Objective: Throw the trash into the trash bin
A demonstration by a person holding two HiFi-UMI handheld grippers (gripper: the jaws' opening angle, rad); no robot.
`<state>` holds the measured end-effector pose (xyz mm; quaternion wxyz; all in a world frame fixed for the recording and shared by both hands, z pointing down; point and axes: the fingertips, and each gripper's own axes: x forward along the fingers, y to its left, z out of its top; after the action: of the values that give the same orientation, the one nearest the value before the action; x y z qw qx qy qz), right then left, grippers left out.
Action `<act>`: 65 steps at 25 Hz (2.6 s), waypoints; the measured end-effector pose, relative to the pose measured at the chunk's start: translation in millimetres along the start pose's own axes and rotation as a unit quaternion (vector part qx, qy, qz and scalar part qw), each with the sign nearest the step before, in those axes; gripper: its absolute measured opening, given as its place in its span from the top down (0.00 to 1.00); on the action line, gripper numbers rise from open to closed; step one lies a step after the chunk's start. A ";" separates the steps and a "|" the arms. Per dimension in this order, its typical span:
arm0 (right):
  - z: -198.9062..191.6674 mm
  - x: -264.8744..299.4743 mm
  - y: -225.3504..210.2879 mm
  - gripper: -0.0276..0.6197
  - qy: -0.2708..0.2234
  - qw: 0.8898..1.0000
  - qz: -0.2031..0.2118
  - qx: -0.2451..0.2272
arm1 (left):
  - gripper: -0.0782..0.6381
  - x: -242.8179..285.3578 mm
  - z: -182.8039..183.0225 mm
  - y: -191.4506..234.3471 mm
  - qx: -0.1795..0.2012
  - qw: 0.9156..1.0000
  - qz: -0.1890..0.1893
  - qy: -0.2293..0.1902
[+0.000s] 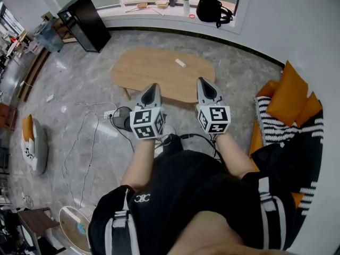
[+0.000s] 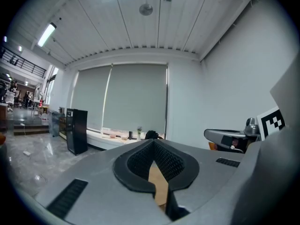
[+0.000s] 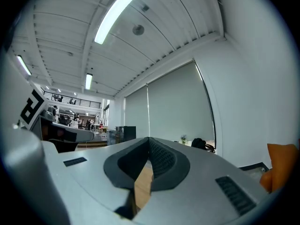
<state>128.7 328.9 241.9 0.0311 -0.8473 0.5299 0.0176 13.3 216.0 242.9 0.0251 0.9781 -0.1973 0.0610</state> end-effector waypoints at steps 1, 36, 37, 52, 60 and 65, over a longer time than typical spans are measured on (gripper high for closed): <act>-1.1 9.7 -1.3 0.95 0.002 1.000 0.001 0.000 | 0.87 9.0 0.9 5.5 -0.003 1.000 0.000 0.000; -51.3 392.6 -55.5 0.95 0.094 0.994 0.044 -0.027 | 0.87 313.5 18.8 212.4 -0.050 0.996 0.019 0.072; -53.4 397.0 -57.7 0.95 0.097 0.994 0.046 -0.025 | 0.87 316.7 17.5 212.3 -0.052 0.996 0.020 0.075; -142.7 434.2 -76.1 0.93 0.203 0.973 0.101 -0.048 | 0.87 360.2 -37.5 198.5 -0.082 0.986 0.027 0.144; -227.3 459.6 -92.6 0.83 0.280 0.949 0.124 -0.075 | 0.87 392.0 -96.2 207.5 -0.122 0.975 0.044 0.183; -286.3 480.6 -102.1 0.81 0.331 0.928 0.136 -0.103 | 0.87 401.5 -131.5 225.0 -0.139 0.967 0.069 0.201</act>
<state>429.9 -78.0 500.8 -0.2367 -0.7231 0.6156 -0.2053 278.7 -135.3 430.9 0.1956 0.9167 -0.2615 0.2304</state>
